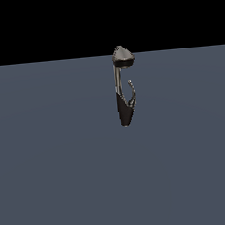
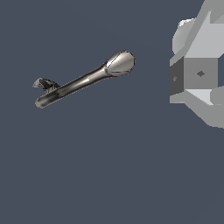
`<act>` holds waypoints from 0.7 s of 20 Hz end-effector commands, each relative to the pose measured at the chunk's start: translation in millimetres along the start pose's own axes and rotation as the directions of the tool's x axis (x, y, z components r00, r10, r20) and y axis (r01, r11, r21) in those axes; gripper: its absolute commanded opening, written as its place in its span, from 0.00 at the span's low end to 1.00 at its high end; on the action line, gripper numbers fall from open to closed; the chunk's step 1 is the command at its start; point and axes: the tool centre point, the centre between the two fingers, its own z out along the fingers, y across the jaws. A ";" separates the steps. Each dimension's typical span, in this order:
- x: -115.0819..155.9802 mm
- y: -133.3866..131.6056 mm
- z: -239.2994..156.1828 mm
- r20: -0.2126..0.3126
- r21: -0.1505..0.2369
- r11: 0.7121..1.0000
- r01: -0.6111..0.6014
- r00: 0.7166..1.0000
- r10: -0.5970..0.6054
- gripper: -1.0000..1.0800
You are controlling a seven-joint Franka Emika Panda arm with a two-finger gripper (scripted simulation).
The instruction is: Turn on the faucet by rotating a designated handle.
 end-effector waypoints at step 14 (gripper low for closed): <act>121.7 -10.5 62.1 0.174 0.131 0.900 -0.417 0.903 0.393 0.00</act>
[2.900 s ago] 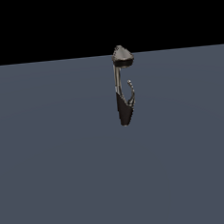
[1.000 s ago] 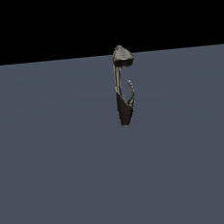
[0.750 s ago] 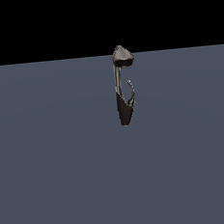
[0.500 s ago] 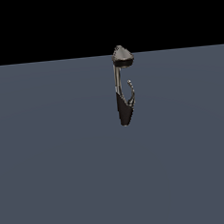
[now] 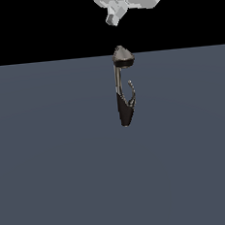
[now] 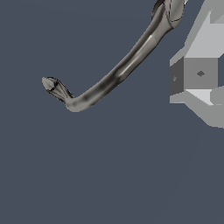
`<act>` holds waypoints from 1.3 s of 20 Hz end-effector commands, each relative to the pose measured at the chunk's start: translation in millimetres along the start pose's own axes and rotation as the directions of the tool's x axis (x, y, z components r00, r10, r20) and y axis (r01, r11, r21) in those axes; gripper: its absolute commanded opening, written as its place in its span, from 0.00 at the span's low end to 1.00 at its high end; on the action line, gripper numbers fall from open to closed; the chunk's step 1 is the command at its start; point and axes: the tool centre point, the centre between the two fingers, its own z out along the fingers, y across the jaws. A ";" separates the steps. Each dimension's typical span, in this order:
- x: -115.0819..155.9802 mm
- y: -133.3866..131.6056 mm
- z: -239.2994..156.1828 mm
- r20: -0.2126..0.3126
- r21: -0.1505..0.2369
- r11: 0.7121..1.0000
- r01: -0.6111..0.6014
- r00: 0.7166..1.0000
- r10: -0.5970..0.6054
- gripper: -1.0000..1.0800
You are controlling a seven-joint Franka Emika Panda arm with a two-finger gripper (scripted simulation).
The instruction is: Turn on the faucet by rotating a designated handle.
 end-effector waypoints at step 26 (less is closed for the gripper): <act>185.0 -3.0 118.6 0.260 0.108 0.783 -0.612 0.778 0.572 0.00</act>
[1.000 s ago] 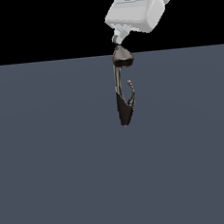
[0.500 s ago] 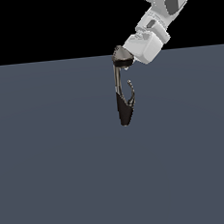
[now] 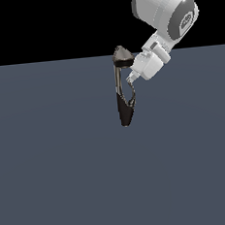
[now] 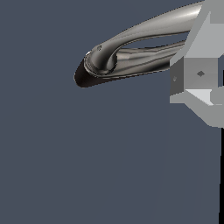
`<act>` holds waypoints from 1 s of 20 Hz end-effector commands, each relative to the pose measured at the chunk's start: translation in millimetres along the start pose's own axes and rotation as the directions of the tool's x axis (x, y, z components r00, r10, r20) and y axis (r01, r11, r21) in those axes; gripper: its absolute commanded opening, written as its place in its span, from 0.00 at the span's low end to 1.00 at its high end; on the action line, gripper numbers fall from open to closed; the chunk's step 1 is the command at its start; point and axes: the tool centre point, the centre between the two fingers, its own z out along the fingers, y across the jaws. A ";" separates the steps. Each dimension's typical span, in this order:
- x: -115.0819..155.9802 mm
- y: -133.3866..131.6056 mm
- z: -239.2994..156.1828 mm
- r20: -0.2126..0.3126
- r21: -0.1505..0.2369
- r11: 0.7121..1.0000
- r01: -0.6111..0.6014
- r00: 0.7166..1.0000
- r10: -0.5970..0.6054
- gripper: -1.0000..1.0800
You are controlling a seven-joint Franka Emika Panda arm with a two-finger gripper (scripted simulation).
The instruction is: Turn on the faucet by rotating a designated handle.
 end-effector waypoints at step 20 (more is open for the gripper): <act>0.4 22.6 5.9 0.012 0.009 0.999 -0.034 0.999 0.034 0.00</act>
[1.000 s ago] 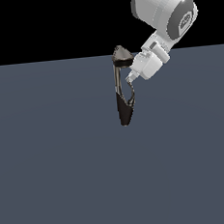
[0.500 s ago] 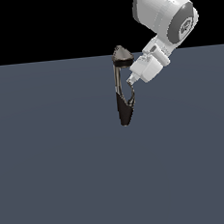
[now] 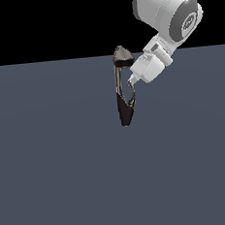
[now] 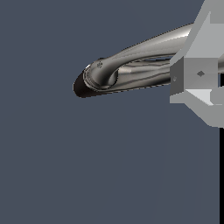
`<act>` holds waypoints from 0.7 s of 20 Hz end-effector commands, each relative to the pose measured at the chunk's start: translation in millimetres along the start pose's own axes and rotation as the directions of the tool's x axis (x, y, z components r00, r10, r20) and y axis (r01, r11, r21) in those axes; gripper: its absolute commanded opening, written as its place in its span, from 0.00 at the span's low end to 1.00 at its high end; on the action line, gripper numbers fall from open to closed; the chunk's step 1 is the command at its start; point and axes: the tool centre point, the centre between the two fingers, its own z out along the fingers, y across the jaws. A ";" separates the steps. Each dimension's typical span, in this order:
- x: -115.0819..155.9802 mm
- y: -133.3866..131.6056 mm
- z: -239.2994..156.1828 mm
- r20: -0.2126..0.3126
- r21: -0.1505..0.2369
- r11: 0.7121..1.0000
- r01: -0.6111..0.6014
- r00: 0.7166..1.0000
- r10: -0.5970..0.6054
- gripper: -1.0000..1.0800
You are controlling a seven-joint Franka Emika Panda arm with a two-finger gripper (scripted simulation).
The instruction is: Turn on the faucet by rotating a designated handle.
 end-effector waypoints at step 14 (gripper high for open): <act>1.2 33.7 -1.7 -0.003 0.007 1.000 -0.003 1.000 0.003 0.00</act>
